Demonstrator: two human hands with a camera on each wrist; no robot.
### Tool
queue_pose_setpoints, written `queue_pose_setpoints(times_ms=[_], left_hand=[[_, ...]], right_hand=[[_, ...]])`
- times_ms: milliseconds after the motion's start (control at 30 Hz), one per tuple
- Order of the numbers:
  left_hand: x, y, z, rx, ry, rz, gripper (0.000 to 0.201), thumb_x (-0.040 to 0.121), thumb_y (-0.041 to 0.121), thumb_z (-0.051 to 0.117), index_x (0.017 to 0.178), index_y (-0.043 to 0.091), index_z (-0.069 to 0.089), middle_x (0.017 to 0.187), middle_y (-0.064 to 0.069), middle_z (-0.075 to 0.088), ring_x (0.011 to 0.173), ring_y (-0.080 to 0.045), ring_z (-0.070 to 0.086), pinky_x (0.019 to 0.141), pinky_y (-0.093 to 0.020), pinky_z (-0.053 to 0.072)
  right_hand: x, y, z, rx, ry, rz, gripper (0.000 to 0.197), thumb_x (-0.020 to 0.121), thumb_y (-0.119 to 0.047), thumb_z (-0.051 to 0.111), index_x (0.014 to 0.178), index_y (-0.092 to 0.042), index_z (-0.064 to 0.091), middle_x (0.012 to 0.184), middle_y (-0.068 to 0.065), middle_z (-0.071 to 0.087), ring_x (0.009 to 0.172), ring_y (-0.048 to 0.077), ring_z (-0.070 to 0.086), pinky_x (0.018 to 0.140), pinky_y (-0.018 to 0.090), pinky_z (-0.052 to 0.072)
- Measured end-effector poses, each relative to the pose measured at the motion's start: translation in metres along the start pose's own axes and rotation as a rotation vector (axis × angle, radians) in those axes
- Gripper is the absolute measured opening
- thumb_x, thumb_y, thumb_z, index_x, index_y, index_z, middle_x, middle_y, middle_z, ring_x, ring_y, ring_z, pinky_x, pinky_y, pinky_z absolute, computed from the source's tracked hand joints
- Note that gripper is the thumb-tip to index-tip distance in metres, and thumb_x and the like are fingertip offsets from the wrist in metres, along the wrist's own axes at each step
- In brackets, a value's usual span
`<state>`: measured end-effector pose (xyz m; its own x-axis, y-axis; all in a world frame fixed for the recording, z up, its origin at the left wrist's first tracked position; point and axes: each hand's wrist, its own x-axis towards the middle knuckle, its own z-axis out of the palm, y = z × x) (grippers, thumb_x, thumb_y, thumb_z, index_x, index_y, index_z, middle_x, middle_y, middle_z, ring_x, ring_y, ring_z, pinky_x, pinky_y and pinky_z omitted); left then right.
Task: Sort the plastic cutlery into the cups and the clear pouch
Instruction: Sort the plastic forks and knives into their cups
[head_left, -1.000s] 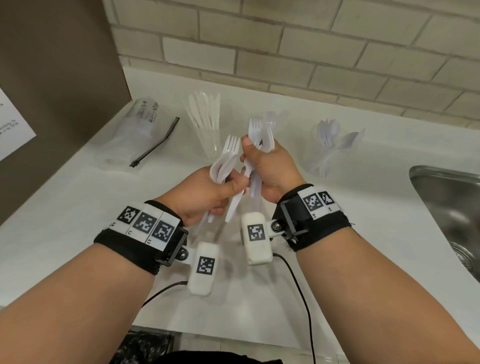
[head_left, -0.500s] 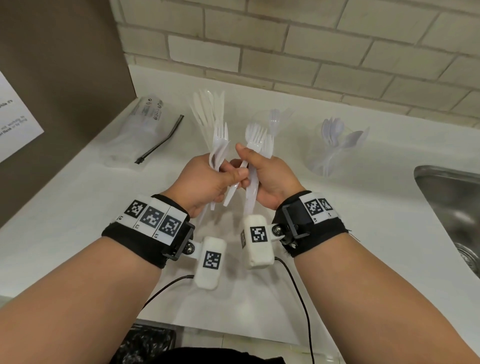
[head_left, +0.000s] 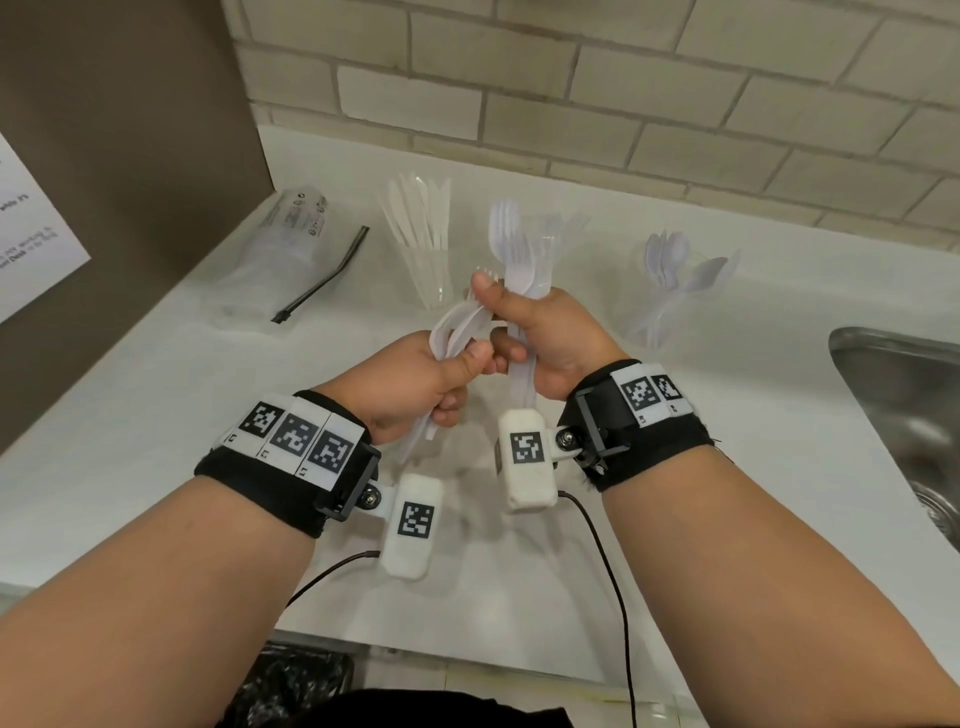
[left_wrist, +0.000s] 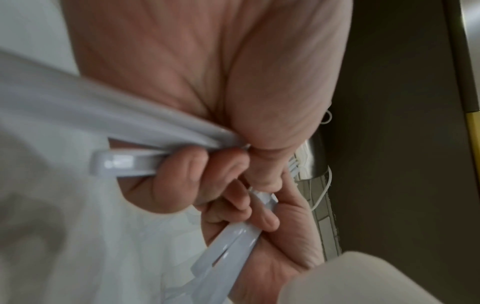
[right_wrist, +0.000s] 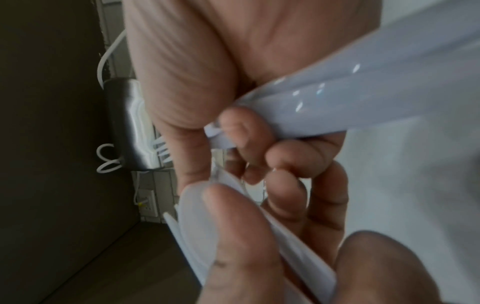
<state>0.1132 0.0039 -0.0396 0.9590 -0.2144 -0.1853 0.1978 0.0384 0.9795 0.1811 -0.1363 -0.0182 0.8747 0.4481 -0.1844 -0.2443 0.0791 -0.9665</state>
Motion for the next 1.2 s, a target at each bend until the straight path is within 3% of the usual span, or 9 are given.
queue_pose_setpoints(times_ms=[133,233,367,467,633,733,867,1000,1200], left_hand=[[0.003,-0.004,-0.002,0.111,0.046,-0.043,0.021,0.097,0.03,0.051,0.095,0.011,0.062,0.085,-0.009,0.053,0.051,-0.011,0.036,0.05,-0.025,0.036],[0.006,-0.009,-0.004,0.255,0.091,-0.093,0.026,0.095,0.033,0.055,0.087,0.009,0.057,0.066,-0.003,0.054,0.052,-0.015,0.039,0.051,-0.028,0.04],[0.011,-0.012,-0.013,0.379,0.219,-0.118,0.03,0.094,0.04,0.055,0.089,0.01,0.057,0.084,-0.011,0.055,0.054,-0.018,0.043,0.054,-0.031,0.043],[0.016,-0.012,-0.015,0.368,0.326,-0.107,0.029,0.09,0.04,0.062,0.091,0.012,0.053,0.077,-0.003,0.049,0.057,-0.017,0.043,0.055,-0.031,0.042],[0.022,-0.004,-0.01,0.321,0.409,-0.065,0.044,0.089,0.023,0.063,0.122,0.012,0.035,0.092,0.0,0.053,0.08,-0.016,0.055,0.07,-0.031,0.046],[0.023,0.001,-0.003,0.416,0.319,-0.035,0.035,0.09,0.008,0.051,0.12,0.003,0.034,0.091,-0.004,0.055,0.081,-0.015,0.06,0.061,-0.019,0.043],[0.02,0.004,0.002,0.368,0.295,0.004,0.042,0.09,0.003,0.055,0.122,0.009,0.029,0.095,0.002,0.05,0.081,-0.004,0.051,0.06,-0.015,0.038],[0.017,0.001,-0.007,0.223,0.38,-0.036,0.063,0.079,0.015,0.071,0.122,0.015,0.026,0.095,0.0,0.05,0.084,-0.012,0.054,0.063,-0.023,0.042],[-0.005,0.002,-0.025,0.105,0.47,-0.046,0.043,0.088,0.01,0.061,0.119,0.014,0.031,0.089,-0.003,0.044,0.082,-0.017,0.047,0.07,-0.033,0.043]], right_hand=[[0.003,0.001,0.002,0.026,0.123,-0.012,0.021,0.087,-0.025,0.069,0.078,-0.01,0.059,0.069,0.01,0.063,0.043,0.015,0.043,0.046,0.027,0.035],[0.006,-0.012,-0.001,0.123,0.341,-0.13,0.017,0.092,-0.03,0.061,0.085,-0.015,0.06,0.078,0.007,0.073,0.062,0.017,0.061,0.048,0.025,0.039],[0.003,-0.034,-0.008,0.191,0.503,-0.36,0.02,0.097,-0.03,0.054,0.085,-0.015,0.056,0.069,0.004,0.067,0.058,0.022,0.067,0.058,0.032,0.051],[-0.001,-0.036,-0.003,0.134,0.448,-0.338,0.021,0.096,-0.033,0.055,0.089,-0.014,0.054,0.07,0.008,0.058,0.044,0.023,0.058,0.062,0.044,0.057],[-0.005,-0.005,0.015,-0.081,0.241,-0.133,0.023,0.08,-0.025,0.077,0.083,-0.008,0.062,0.06,0.002,0.058,0.04,0.018,0.043,0.042,0.026,0.04],[-0.005,0.008,0.023,-0.087,0.169,-0.079,0.032,0.073,-0.015,0.082,0.092,0.006,0.067,0.072,0.014,0.064,0.038,0.018,0.04,0.041,0.025,0.037],[0.0,0.006,0.022,-0.085,0.222,-0.019,0.025,0.077,-0.01,0.078,0.092,0.007,0.068,0.073,0.016,0.065,0.04,0.019,0.046,0.041,0.025,0.038],[0.005,-0.011,0.006,-0.088,0.301,-0.035,0.011,0.082,-0.018,0.073,0.084,-0.009,0.067,0.078,0.011,0.07,0.058,0.018,0.059,0.045,0.025,0.043],[0.035,-0.072,-0.033,-0.048,0.457,-0.24,0.005,0.088,-0.018,0.063,0.087,-0.013,0.065,0.08,0.005,0.073,0.071,0.017,0.068,0.051,0.025,0.045]])
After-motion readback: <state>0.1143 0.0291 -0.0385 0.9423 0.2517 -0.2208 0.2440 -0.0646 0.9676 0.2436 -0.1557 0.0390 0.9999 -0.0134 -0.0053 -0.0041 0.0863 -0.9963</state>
